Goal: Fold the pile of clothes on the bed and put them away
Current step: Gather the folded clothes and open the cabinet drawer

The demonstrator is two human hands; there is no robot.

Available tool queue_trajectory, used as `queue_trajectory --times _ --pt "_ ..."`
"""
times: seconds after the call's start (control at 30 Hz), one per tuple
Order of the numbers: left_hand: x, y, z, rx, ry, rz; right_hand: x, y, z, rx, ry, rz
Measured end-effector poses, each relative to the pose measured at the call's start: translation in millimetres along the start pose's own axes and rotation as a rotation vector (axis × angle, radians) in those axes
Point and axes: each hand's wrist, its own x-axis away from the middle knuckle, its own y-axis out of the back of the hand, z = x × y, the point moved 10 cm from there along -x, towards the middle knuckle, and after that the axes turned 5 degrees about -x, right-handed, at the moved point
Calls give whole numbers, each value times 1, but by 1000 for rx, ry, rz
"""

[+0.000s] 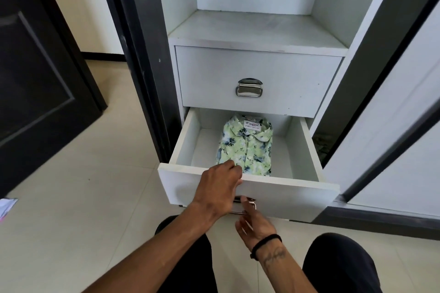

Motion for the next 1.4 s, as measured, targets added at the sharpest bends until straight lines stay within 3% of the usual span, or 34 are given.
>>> queue_trajectory --times 0.17,0.37,0.73,1.07,1.4 --pt "-37 -10 11 -16 -12 11 -13 -42 32 -122 109 166" --pt "-78 -25 28 -44 29 -7 -52 -63 66 -51 253 55" --pt "-162 -70 107 102 490 -92 -135 -122 135 7 383 -45" --pt "-164 -102 133 226 555 -186 -166 -130 158 145 433 -11" --pt "-186 -115 150 330 630 -133 -175 -136 173 212 461 -44"
